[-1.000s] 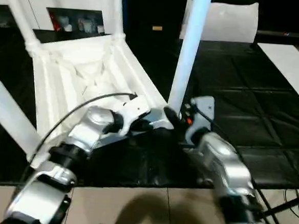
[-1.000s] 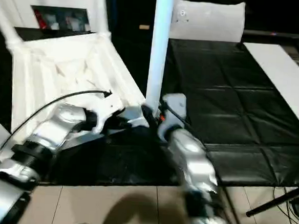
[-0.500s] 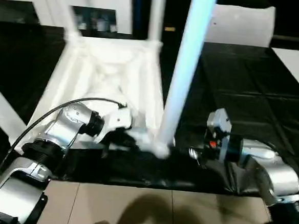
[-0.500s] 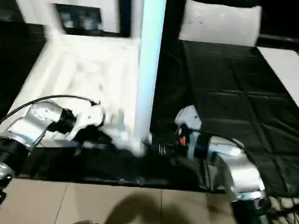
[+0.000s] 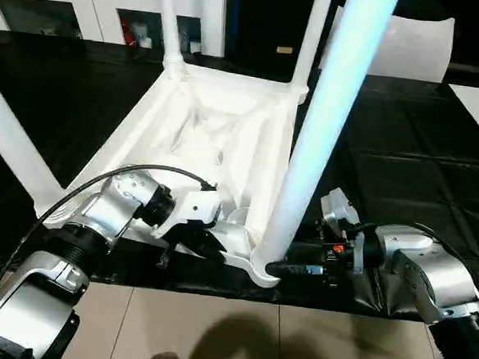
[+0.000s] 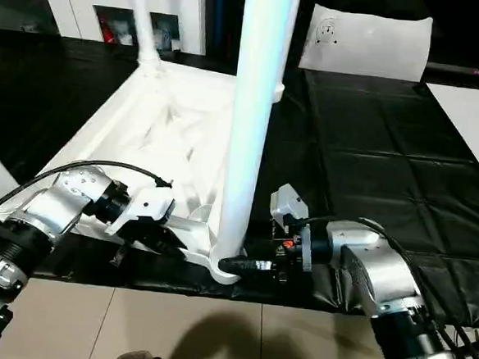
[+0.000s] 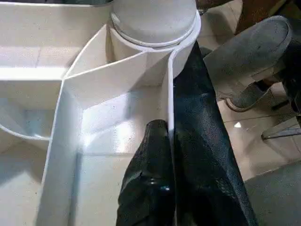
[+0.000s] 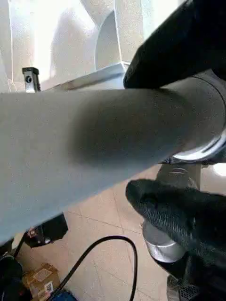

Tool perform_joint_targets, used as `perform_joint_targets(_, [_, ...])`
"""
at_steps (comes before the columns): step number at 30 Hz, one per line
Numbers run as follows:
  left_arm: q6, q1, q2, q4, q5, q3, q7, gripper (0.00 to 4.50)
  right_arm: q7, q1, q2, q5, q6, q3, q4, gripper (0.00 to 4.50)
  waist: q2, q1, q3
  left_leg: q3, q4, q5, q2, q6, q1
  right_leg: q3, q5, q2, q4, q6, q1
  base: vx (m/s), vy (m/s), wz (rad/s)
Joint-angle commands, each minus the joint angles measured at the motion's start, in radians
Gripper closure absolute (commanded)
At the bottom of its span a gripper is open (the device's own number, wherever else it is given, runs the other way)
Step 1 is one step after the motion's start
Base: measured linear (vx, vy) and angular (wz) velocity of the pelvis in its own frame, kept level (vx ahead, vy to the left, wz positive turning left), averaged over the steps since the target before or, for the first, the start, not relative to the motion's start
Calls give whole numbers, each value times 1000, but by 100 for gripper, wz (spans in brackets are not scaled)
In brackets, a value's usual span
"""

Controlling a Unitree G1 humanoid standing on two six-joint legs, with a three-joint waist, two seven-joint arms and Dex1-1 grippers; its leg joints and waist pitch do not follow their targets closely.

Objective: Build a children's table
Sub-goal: Rotate leg to tighten

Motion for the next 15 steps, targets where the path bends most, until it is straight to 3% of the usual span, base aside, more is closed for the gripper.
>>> perform_joint_targets(1, [-21, -26, -11, -24, 11, -34, -52, 450, 20, -10, -6, 8, 9, 6, -4, 160, -4, -7, -63, -10, -63, -79, 59, 80, 15, 45, 22, -86, -53, -266, 54, 0, 0, 0])
perform_joint_targets(5, [-27, -30, -6, -12, 13, -33, -47, 450, 31, -10, 1, 16, 20, 5, -3, 190, -6, -6, -62, -9, -63, -75, 59, 87, 15, 45, 18, -86, -54, -266, 52, 0, 0, 0])
perform_joint_targets(6, [-28, -29, -3, -12, 14, -30, -41, 450, 26, -7, 5, 19, 24, 6, -10, 214, -3, -7, -60, -10, -64, -81, 60, 84, 14, 45, 11, -86, -55, -265, 52, 0, 0, 0])
perform_joint_targets(11, [-6, -30, -12, -6, 11, -17, -11, 450, -24, 9, 31, 42, 52, -9, -37, 238, -6, -9, -56, -10, -68, -99, 59, 70, 14, 46, -27, -87, -60, -256, 52, 0, 0, 0])
perform_joint_targets(12, [34, -26, -28, -12, 0, 2, 30, 450, -127, 40, 73, 31, 64, -27, -72, 242, -3, -9, -55, -10, -68, -100, 60, 64, 15, 47, -35, -88, -61, -253, 49, 0, 0, 0])
perform_joint_targets(15, [54, -28, -48, -2, -2, 23, 91, 450, -227, 59, 110, -7, 55, -34, -80, 244, -8, -20, -52, -14, -74, -136, 55, 38, 14, 47, -113, -90, -71, -230, 50, 0, 0, 0])
